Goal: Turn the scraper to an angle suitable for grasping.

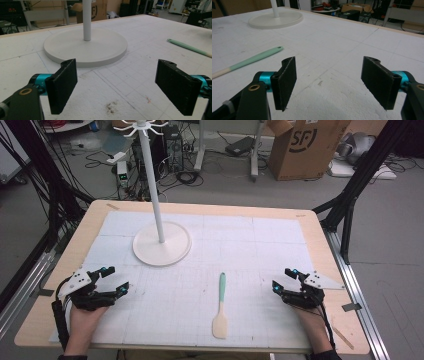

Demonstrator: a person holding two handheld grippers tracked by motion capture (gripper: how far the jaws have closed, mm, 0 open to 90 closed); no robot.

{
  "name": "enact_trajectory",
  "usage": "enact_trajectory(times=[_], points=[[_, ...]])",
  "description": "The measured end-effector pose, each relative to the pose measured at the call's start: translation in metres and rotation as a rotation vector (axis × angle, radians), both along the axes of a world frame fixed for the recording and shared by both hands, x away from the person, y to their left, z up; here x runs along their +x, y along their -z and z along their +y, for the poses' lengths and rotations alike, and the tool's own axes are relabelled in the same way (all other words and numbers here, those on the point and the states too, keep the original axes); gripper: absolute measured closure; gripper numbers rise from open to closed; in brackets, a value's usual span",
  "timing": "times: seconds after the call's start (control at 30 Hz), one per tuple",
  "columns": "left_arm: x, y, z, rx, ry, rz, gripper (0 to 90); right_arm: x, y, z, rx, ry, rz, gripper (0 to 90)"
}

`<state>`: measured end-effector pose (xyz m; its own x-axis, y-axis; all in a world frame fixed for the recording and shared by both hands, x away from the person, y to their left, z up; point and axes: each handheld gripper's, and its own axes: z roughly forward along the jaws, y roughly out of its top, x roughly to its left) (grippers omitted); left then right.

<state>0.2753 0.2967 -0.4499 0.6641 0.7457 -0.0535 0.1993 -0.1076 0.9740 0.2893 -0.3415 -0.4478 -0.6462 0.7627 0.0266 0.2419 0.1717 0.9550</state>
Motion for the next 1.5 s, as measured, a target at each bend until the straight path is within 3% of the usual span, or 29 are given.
enact_trajectory(times=[0.67, 0.83, 0.9, 0.97, 1.03, 1.1, 1.5], points=[[0.000, 0.000, 0.000, -0.001, 0.000, 0.005, 20.2, 0.000, 0.000, 0.000, 0.001, 0.001, 0.001, 29.0], [0.000, 0.000, -0.003, 0.016, 0.015, 0.003, 28.9, 0.000, 0.000, 0.000, 0.000, 0.001, 0.001, 29.0], [0.001, -0.001, -0.004, 0.030, 0.031, 0.005, 40.5, 0.000, 0.000, 0.000, -0.001, 0.001, -0.001, 29.0], [0.002, -0.001, -0.007, -0.008, 0.058, 0.002, 46.0, 0.000, 0.000, 0.000, -0.001, 0.002, -0.001, 29.0], [0.004, -0.002, -0.012, -0.038, 0.075, 0.031, 49.5, 0.000, 0.000, 0.000, 0.001, 0.003, 0.003, 29.0], [0.008, -0.005, -0.021, -0.010, 0.093, 0.058, 58.6, 0.000, 0.000, 0.000, 0.002, 0.003, 0.003, 29.0], [0.038, -0.021, -0.107, 0.072, 0.300, 0.085, 81.5, 0.000, 0.000, 0.000, 0.001, 0.002, 0.004, 29.1]])
